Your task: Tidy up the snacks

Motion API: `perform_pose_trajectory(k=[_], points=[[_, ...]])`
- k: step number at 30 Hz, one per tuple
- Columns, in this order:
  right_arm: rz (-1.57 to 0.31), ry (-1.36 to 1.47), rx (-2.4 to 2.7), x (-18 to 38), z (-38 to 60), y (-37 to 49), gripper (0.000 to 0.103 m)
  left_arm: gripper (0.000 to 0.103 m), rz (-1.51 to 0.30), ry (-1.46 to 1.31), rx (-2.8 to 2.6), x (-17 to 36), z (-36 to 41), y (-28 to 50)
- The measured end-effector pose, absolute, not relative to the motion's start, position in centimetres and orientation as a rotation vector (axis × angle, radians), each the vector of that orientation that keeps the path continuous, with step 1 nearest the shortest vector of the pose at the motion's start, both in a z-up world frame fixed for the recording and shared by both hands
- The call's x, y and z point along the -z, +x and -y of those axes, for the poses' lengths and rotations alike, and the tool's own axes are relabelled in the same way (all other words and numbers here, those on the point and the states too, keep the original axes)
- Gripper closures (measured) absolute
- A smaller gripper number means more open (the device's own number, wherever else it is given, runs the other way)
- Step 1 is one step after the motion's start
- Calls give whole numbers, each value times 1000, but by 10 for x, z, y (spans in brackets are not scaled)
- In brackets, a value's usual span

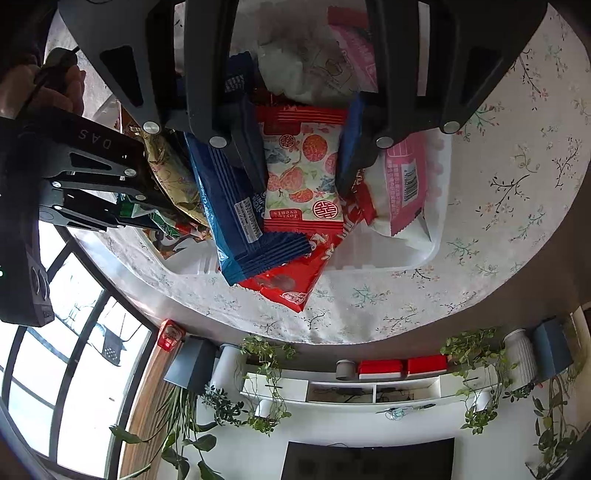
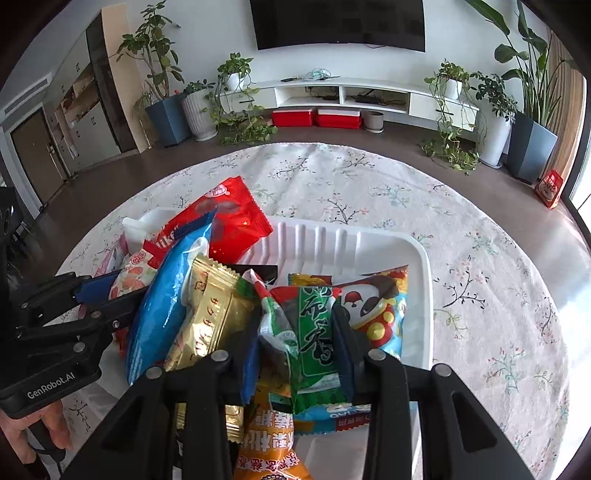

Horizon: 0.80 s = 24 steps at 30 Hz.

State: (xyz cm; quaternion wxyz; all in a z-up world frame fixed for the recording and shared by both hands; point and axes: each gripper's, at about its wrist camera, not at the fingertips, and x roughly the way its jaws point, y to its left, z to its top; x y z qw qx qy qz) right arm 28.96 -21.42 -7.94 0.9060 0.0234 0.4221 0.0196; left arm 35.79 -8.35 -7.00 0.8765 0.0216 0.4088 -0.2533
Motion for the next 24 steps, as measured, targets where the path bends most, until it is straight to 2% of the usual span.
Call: perform_pose_trajectory(k=[2, 6, 12, 14, 16, 19, 22, 24], points=[[-873, 43, -37, 76, 215, 289, 63, 54, -851, 52, 511, 68, 83, 357], [-853, 30, -19, 71, 217, 284, 55, 51, -842, 51, 513, 66, 81, 354], [-839, 14, -16, 66, 215, 279, 50, 40, -826, 59, 499, 60, 80, 348], [-827, 23, -15, 62, 216, 277, 45, 34, -820, 57, 499, 58, 80, 345], [-812, 28, -13, 59, 216, 273, 38, 33, -816, 60, 499, 56, 80, 342], [-802, 25, -12, 55, 216, 268, 35, 27, -799, 57, 499, 50, 78, 335], [-790, 21, -12, 49, 215, 261, 32, 26, -776, 57, 493, 41, 75, 325], [-771, 13, -9, 44, 214, 254, 28, 13, -748, 60, 474, 32, 71, 315]])
